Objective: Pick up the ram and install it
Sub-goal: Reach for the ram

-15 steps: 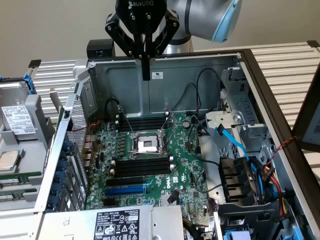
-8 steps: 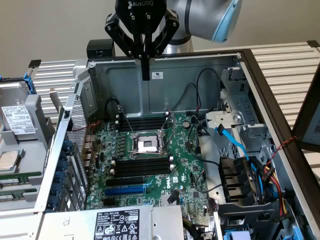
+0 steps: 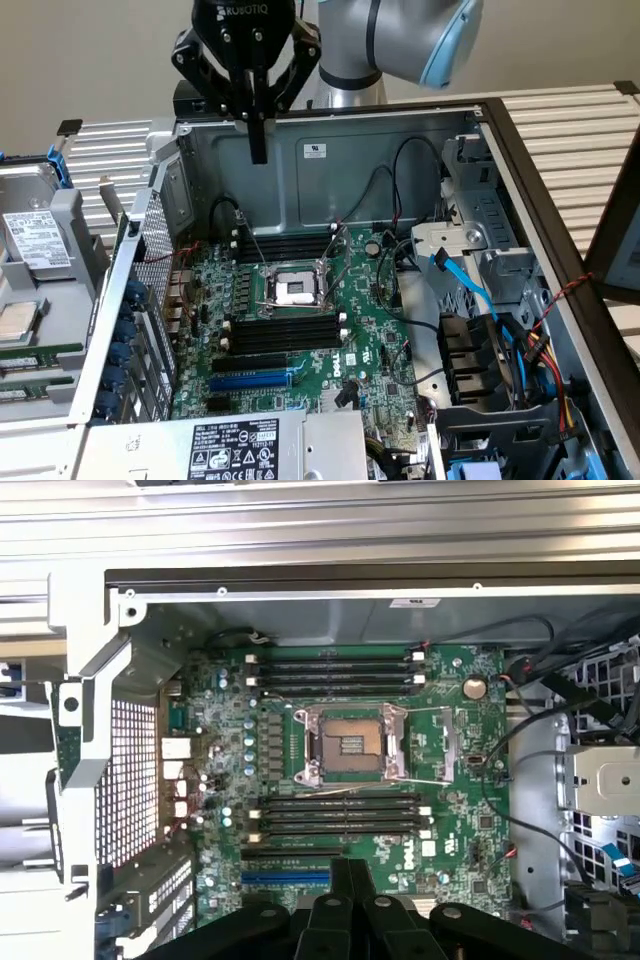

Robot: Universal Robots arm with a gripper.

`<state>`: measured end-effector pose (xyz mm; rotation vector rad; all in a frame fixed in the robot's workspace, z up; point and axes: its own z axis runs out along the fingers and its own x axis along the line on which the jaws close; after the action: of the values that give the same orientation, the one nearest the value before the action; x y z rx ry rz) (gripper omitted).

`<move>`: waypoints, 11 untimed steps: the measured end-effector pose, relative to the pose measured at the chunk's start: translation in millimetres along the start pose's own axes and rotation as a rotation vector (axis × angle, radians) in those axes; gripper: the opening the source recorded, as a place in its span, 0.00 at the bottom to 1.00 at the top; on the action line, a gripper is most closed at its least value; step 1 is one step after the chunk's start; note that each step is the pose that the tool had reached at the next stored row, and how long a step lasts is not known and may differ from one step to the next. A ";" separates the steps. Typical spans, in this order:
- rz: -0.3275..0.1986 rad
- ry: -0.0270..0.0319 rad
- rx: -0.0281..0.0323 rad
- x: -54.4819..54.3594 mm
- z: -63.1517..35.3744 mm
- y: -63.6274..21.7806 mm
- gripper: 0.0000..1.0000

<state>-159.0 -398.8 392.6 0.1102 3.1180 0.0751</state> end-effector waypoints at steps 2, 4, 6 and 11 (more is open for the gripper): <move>0.000 0.0001 0.0001 9.1 -0.2 -0.6 0.11; 0.000 0.0000 0.0001 18.2 -0.3 -1.3 0.11; 0.000 0.0001 0.0001 27.5 -0.3 -1.9 0.11; 0.000 0.0001 0.0000 50.2 0.1 -3.5 0.11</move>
<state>-209.4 -398.6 391.4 0.1105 3.1181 0.0751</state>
